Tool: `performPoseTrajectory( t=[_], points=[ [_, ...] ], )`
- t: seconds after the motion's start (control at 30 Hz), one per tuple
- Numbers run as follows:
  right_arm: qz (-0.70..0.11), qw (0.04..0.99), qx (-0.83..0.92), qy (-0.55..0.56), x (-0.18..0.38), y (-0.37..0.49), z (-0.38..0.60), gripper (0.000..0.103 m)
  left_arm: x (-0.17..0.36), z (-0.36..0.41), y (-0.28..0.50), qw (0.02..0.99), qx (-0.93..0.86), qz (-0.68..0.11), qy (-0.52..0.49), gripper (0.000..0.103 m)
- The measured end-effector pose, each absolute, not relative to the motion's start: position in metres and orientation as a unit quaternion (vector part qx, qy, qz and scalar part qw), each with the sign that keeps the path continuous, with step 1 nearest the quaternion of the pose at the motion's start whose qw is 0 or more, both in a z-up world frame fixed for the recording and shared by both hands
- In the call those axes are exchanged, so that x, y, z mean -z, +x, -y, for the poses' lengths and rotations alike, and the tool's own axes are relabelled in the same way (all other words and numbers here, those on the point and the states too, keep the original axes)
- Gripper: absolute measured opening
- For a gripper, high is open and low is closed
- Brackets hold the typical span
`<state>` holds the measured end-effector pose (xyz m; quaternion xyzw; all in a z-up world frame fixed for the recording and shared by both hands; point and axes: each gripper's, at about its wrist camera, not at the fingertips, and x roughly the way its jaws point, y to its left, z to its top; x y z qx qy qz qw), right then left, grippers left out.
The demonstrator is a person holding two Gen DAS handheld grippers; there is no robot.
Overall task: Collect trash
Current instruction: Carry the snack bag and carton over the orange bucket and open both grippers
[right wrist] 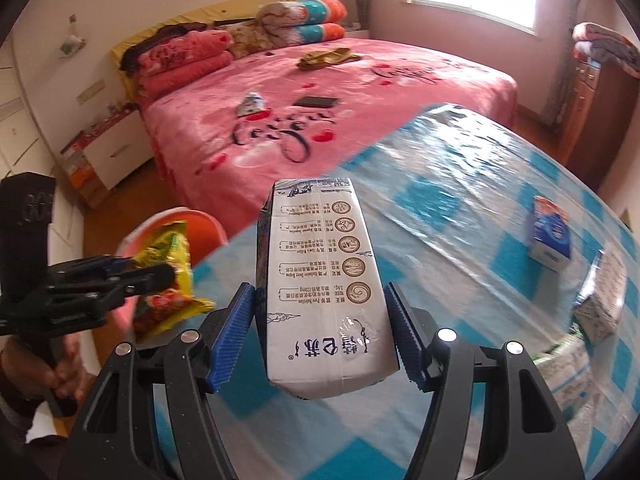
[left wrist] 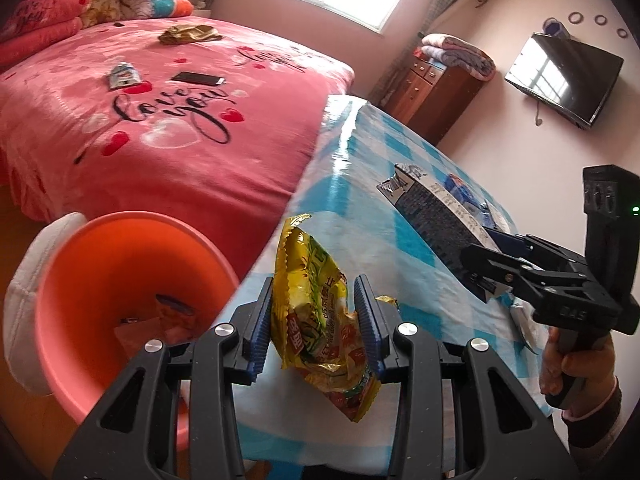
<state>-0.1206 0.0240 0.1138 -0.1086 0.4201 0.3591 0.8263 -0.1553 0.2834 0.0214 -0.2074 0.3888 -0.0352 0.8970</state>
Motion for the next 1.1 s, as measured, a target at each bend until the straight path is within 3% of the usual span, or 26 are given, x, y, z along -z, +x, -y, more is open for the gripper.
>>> performPoseTrajectory(
  t=[0.57, 0.63, 0.67, 0.7, 0.77, 1.1],
  points=[
    [-0.424, 0.753, -0.485, -0.134, -0.104, -0.161, -0.156, 0.067, 0.007, -0.374, -0.195, 0.883, -0.090, -0.399, -0.230, 0.041],
    [-0.431, 0.748, -0.486, -0.136, -0.096, -0.161, -0.165, 0.068, 0.014, -0.382, -0.195, 0.878, -0.106, -0.403, -0.235, 0.046],
    [-0.436, 0.745, -0.487, -0.136, -0.092, -0.161, -0.168, 0.069, 0.017, -0.386, -0.195, 0.874, -0.114, -0.408, -0.237, 0.055],
    [-0.441, 0.744, -0.485, -0.133, -0.088, -0.160, -0.169, 0.076, 0.020, -0.390, -0.195, 0.872, -0.125, -0.410, -0.237, 0.066],
    [-0.452, 0.745, -0.477, -0.115, -0.082, -0.158, -0.163, 0.088, 0.025, -0.395, -0.197, 0.868, -0.144, -0.413, -0.234, 0.076],
    [-0.437, 0.771, -0.460, -0.052, -0.088, -0.161, -0.105, 0.091, 0.020, -0.393, -0.204, 0.890, -0.141, -0.372, -0.224, 0.089]
  ],
)
